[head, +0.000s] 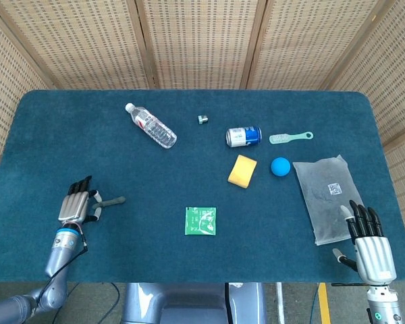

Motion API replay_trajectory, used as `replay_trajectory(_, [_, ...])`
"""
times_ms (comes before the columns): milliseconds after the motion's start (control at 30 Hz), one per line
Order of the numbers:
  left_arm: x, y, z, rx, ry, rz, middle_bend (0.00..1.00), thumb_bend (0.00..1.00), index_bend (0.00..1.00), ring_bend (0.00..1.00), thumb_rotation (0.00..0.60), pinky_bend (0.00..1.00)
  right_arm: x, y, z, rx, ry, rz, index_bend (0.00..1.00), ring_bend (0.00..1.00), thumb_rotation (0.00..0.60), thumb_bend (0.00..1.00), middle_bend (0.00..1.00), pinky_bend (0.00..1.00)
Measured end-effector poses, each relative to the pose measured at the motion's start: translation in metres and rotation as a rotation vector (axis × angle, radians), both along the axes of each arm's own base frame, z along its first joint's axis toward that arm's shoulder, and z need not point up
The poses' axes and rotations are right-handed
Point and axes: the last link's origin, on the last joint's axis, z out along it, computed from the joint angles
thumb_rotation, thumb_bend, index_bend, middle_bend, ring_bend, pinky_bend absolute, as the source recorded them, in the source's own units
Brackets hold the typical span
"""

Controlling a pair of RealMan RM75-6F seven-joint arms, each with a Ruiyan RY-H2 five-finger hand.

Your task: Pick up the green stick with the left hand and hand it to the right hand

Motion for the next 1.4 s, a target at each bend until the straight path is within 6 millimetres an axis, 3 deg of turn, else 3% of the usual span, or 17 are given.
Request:
replay_trajectory(367, [0.0, 0.001, -0.003, 0.007, -0.016, 0.014, 0.0, 0.52, 0.71, 0.0, 0.6, 0.0, -0.001, -0.001, 0.0, 0.005, -0.007, 0.0, 0.0, 0.0, 0.6, 0.0, 0.0, 0.0])
replay_trajectory(900, [0.016, 0.004, 0.006, 0.107, -0.281, -0.045, 0.0, 0.52, 0.76, 0.0, 0.6, 0.0, 0.0, -0.002, -0.004, 0.016, -0.006, -0.002, 0.0, 0.0, 0.6, 0.0, 0.0, 0.0])
replay_trajectory(1100, [0.033, 0.009, 0.007, 0.101, -0.491, -0.092, 0.0, 0.52, 0.76, 0.0, 0.6, 0.0, 0.001, -0.007, -0.009, 0.03, -0.002, 0.003, 0.0, 0.0, 0.6, 0.0, 0.0, 0.0])
replay_trajectory(1400, [0.095, 0.028, -0.003, -0.018, -0.685, -0.283, 0.0, 0.52, 0.77, 0.0, 0.6, 0.0, 0.017, -0.03, -0.012, 0.104, -0.11, 0.09, 0.04, 0.0, 0.6, 0.0, 0.0, 0.0])
